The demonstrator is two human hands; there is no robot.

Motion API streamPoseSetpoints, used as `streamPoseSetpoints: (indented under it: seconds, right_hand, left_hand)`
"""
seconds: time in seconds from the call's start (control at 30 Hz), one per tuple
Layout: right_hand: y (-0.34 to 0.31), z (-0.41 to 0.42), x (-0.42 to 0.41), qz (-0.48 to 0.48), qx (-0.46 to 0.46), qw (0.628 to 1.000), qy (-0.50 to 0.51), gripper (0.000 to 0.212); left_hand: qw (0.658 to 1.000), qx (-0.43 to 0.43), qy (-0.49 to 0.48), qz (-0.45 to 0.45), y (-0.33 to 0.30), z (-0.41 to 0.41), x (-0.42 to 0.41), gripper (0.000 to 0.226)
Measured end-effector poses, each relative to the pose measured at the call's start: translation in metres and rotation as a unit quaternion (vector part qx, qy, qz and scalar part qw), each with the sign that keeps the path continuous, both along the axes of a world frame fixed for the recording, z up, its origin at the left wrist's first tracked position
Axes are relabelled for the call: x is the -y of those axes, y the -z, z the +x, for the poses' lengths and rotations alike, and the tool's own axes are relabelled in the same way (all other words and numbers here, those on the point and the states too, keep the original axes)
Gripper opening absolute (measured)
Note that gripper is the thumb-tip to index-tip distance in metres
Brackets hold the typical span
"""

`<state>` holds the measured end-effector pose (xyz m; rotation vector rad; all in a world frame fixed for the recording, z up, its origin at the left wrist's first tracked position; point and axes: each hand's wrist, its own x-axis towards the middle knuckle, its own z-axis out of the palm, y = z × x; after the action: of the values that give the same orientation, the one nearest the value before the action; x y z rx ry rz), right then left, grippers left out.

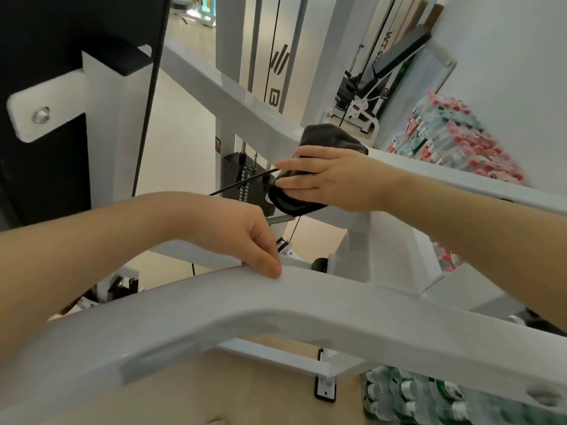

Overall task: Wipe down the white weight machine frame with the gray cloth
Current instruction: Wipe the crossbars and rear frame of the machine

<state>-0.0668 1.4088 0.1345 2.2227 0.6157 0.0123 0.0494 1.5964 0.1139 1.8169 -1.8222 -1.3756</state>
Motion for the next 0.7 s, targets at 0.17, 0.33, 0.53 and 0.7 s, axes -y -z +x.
streamPoseSetpoints:
  seconds: [0.17, 0.33, 0.53, 0.7]
  right_hand:
    - [-0.013, -0.065, 0.032, 0.057, 0.0, 0.998, 0.027, 0.06]
    - [-0.005, -0.056, 0.024, 0.116, -0.023, 0.991, 0.055, 0.048]
    - [-0.009, -0.043, 0.016, 0.131, -0.066, 0.988, 0.045, 0.027]
    - [-0.037, -0.059, 0.046, 0.377, 0.235, 0.888, 0.122, 0.029]
  left_hand:
    - [1.0, 0.001, 0.003, 0.006, 0.0, -0.001, 0.007, 0.017]
    - [0.999, 0.016, 0.024, 0.019, -0.001, -0.002, 0.014, 0.019]
    - [0.996, 0.069, 0.003, -0.053, -0.002, -0.006, 0.027, 0.02]
    - [0.882, 0.128, -0.162, -0.424, 0.004, -0.001, 0.049, 0.014]
